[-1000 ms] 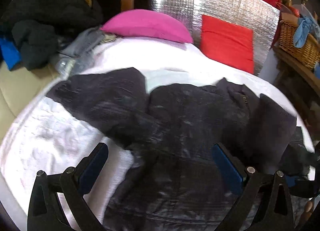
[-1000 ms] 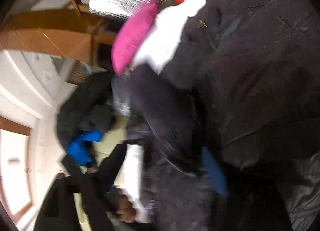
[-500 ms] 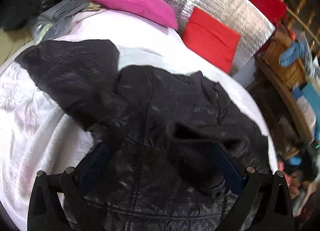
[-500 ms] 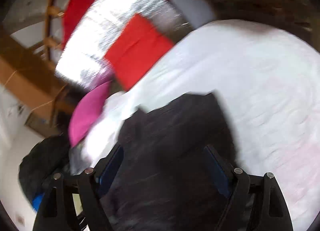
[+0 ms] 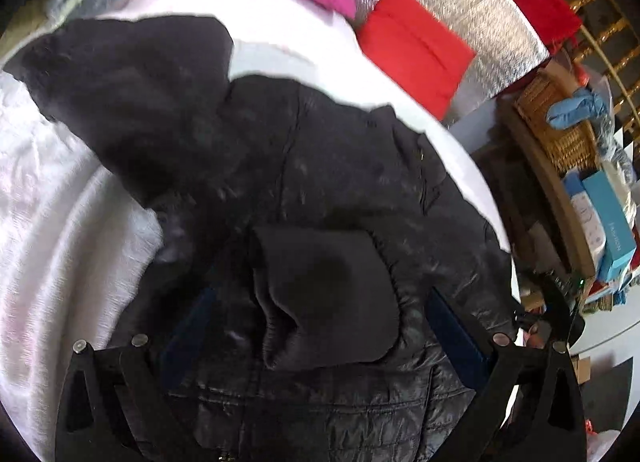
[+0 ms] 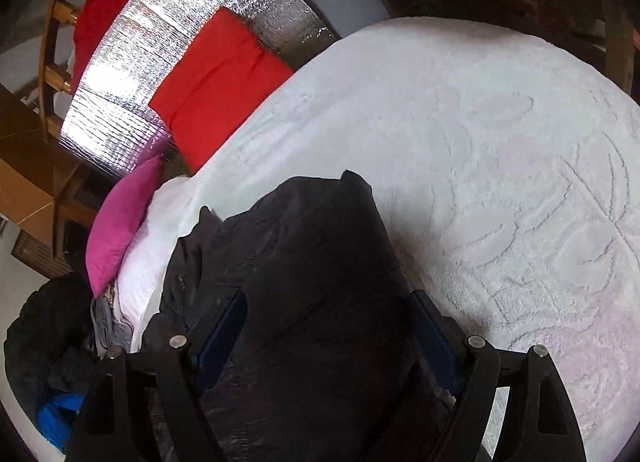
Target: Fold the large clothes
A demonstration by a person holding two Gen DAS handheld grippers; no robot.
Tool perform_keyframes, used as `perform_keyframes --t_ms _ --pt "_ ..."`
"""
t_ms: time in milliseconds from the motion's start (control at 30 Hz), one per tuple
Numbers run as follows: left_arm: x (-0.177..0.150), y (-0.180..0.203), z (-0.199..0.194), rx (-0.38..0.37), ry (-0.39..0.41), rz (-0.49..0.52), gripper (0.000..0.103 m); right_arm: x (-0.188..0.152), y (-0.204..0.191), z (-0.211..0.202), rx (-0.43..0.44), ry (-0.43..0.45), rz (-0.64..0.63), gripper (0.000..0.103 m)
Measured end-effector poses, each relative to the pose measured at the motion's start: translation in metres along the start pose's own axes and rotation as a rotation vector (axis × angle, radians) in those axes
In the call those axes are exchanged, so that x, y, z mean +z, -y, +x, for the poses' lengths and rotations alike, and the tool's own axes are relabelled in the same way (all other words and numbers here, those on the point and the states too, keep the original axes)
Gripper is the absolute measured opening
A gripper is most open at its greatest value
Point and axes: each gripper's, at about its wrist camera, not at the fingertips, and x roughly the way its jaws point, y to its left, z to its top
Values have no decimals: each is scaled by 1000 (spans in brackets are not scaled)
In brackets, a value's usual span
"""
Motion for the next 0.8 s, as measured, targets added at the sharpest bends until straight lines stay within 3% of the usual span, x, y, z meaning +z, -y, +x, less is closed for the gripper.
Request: perform_keyframes --t_ms 33,100,167,233,333,433,500,600,633,667,700,733,800 --pt "-1 2 5 0 -15 10 102 0 3 1 1 -1 2 85" --pt "-2 7 13 -4 -37 31 91 1 10 -5 14 -1 9 85" --pt "-2 12 20 16 -40 58 66 2 17 -5 14 -2 12 84" --pt "0 14 25 20 -39 75 53 1 18 1 15 -7 17 84" --pt "5 18 25 18 -1 99 32 -1 21 7 16 -15 18 82" --pt "11 27 15 2 54 149 21 -2 20 7 6 -15 8 77" --pt "15 37 12 -9 98 192 20 -2 18 7 0 -12 3 76" --pt "19 44 18 36 111 226 21 -2 18 9 -7 -22 -2 76" --pt "18 44 20 54 108 230 26 -2 18 9 -9 -26 -2 76" --pt "19 44 25 69 97 225 43 -2 19 10 -9 -29 -1 76" --pt "21 43 32 64 70 210 51 -2 19 11 -11 -34 -2 76" --pt "20 40 34 54 55 199 55 -2 20 12 -16 -39 -2 76" --pt "21 39 37 47 58 195 52 -2 20 14 -22 -46 -4 76"
